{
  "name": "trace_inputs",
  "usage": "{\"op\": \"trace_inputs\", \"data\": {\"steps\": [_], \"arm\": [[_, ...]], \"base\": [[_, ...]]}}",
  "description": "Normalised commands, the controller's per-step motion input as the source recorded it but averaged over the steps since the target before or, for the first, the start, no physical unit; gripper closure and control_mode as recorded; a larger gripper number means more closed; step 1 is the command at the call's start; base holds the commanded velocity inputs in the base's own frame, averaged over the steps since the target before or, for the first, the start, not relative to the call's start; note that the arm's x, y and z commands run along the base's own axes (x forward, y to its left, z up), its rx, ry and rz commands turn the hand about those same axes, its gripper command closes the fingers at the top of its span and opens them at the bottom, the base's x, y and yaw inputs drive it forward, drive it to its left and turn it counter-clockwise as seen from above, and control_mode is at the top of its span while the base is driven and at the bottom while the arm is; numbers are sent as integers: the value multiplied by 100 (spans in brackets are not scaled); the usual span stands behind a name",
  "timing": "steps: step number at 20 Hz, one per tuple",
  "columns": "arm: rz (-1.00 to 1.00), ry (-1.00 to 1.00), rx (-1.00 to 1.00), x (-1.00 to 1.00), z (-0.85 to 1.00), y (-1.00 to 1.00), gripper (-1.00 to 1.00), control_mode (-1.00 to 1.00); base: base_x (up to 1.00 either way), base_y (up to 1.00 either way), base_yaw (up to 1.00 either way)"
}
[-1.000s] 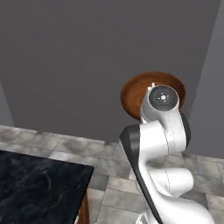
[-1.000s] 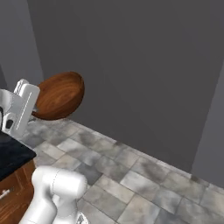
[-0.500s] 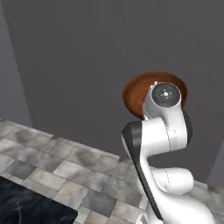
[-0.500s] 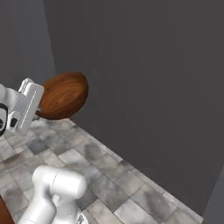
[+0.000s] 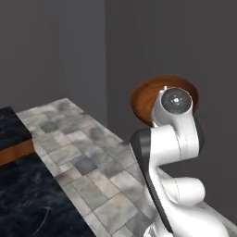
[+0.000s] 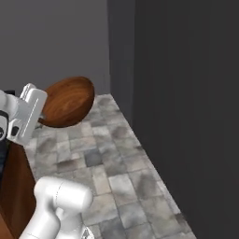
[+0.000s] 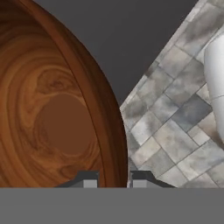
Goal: Take the smaller bowl and place it next to the appetizer plate on the dining counter , and place the larger bowl next to the plate with cooked food.
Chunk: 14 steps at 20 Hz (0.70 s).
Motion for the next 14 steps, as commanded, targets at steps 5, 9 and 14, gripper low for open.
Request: {"op": "trace_inputs", "data": {"steps": [5,9,14], "arm": [[0,0,0,0,0,0,100,100],[0,0,0,0,0,0,100,100],[0,0,0,0,0,0,100,100]], "base": [[100,-21,65],[100,-20,63],[100,-25,58]]}}
